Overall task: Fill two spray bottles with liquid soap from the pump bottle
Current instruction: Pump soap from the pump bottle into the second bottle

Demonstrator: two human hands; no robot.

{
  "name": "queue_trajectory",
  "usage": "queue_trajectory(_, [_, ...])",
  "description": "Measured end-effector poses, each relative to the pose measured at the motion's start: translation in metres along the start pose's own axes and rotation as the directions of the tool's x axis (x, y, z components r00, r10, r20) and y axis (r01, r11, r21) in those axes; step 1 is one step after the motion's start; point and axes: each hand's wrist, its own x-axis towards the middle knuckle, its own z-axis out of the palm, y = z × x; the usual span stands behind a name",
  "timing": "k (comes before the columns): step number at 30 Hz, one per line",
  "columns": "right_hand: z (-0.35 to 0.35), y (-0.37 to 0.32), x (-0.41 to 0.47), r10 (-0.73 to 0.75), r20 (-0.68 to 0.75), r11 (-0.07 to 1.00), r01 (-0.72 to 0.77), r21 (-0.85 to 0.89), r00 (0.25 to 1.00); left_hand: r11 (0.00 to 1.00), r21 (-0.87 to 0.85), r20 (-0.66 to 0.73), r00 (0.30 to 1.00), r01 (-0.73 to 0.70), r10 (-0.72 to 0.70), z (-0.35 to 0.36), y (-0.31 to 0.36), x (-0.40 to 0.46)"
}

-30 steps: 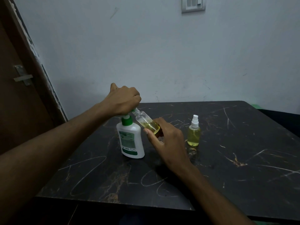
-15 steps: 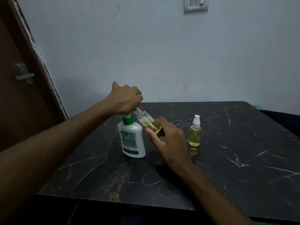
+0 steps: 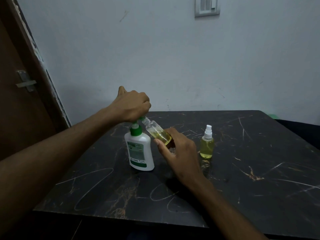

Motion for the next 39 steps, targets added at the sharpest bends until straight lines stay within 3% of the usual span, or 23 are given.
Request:
queue_trajectory(6, [0.003,0.0015,0.0004,0.002,0.007,1.0,-0.002,0.007,1.0,0.997,-0.066,0.049,0.998,0.029,-0.026,0.0015,0.009,-0.0044])
queue_trajectory(16, [0.0027,0.0007,0.0005,0.0,0.004,1.0,0.0,0.011,1.0,0.999,-0.03,0.058,0.998,0.024,-0.023,0.0023,0.0067,-0.0039])
queue_trajectory(31, [0.0024,0.0006,0.0002,0.002,0.004,1.0,-0.002,0.025,1.0,0.999,-0.039,0.035,0.999,0.032,-0.03,0.0014,0.0049,-0.0041])
queue_trajectory(35, [0.002,0.0003,-0.0001,0.002,-0.005,1.0,-0.002,0.016,1.0,1.0,0.027,-0.007,1.0,0.014,-0.014,-0.003,0.0019,-0.0015])
queue_trajectory(39, [0.0023,-0.0002,0.0009,0.001,-0.006,1.0,-0.001,0.006,1.0,0.999,-0.037,0.058,0.998,0.033,-0.031,0.0035,0.0057,-0.0014])
